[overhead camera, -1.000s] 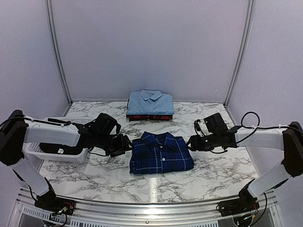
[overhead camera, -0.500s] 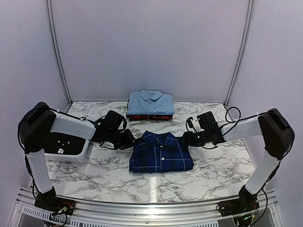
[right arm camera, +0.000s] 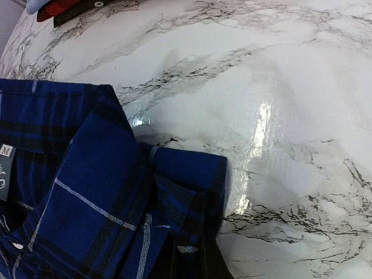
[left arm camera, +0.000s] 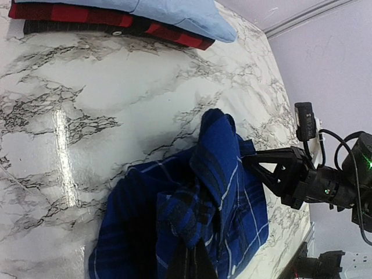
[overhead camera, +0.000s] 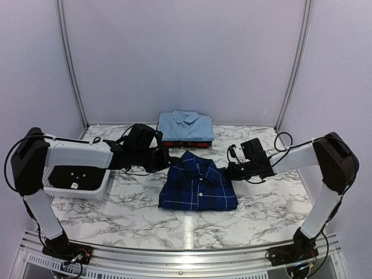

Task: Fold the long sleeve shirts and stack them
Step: Adjust the square-folded shirt at the center of the board.

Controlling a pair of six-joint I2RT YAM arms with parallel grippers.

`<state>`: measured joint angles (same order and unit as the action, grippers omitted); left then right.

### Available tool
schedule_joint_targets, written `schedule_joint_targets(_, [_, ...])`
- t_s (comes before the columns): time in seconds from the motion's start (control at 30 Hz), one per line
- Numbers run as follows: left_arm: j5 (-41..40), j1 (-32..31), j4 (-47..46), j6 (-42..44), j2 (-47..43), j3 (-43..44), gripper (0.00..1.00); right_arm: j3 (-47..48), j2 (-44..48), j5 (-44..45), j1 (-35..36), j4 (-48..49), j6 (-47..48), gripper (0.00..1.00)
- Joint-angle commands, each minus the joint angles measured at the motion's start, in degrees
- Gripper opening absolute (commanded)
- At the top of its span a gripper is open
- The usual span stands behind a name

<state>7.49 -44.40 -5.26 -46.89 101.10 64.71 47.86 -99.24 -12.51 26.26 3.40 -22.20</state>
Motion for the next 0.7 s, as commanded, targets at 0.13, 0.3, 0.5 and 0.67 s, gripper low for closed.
schedule_joint_targets(0.13, [-7.1, 2.4, 7.4, 2.3, 5.0, 2.4, 0.00, -0.3, 3.4, 7.1, -0.4, -0.5, -0.8, 0.03])
schedule_joint_targets(0.3, [-6.3, 4.2, 8.1, 3.6, 10.7, 5.6, 0.17, -0.3, 3.7, 8.4, -0.4, -1.8, -1.1, 0.03])
schedule_joint_targets(0.5, [-6.8, 5.1, 9.5, 5.0, 8.4, 5.9, 0.44, 2.3, 7.2, 11.1, 0.4, -8.7, 1.1, 0.37])
schedule_joint_targets(0.67, [-5.4, 5.2, 9.0, 3.8, 2.7, 0.6, 0.46, 6.1, 10.7, 17.5, 5.9, -15.4, 1.6, 0.48])
